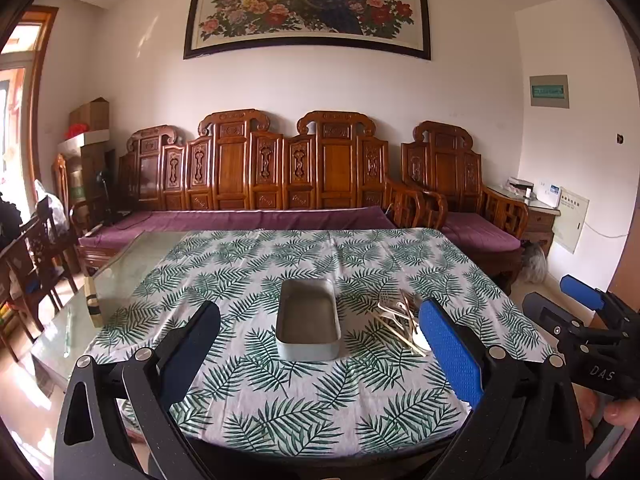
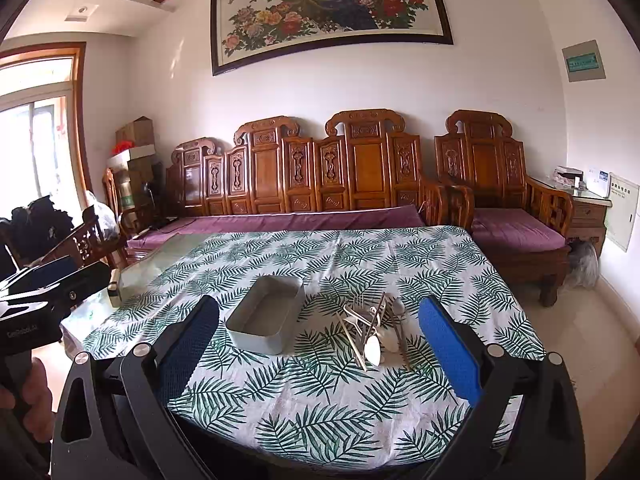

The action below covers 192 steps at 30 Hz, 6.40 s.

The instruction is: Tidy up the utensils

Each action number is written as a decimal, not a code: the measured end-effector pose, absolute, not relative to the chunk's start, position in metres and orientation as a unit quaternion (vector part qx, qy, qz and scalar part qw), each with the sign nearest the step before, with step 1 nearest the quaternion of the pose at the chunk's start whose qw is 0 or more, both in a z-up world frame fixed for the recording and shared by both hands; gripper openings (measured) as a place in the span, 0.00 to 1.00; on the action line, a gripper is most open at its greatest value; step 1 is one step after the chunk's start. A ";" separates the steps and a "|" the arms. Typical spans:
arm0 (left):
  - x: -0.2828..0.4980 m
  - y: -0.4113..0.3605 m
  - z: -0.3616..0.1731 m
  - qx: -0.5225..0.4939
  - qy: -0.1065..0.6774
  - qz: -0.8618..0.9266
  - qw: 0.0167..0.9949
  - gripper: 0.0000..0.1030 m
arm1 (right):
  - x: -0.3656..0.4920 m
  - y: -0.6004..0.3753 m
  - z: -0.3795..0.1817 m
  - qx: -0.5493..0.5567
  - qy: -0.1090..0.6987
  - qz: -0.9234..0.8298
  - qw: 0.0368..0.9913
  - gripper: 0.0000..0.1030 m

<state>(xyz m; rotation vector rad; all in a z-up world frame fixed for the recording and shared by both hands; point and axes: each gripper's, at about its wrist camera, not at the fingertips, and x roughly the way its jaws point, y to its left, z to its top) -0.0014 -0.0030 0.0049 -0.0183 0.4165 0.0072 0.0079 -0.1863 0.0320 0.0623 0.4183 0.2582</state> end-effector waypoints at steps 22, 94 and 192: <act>-0.005 -0.005 0.011 -0.010 0.198 0.000 0.980 0.94 | 0.006 -0.184 0.034 0.030 0.206 0.128 0.970 0.98; 0.118 -0.024 -0.079 0.018 0.297 -0.069 0.952 0.94 | 0.143 -0.231 -0.063 -0.008 0.313 0.118 0.942 0.73; 0.245 -0.109 -0.161 0.012 0.404 -0.155 0.901 0.04 | 0.343 -0.271 -0.224 0.006 0.486 0.166 0.858 0.17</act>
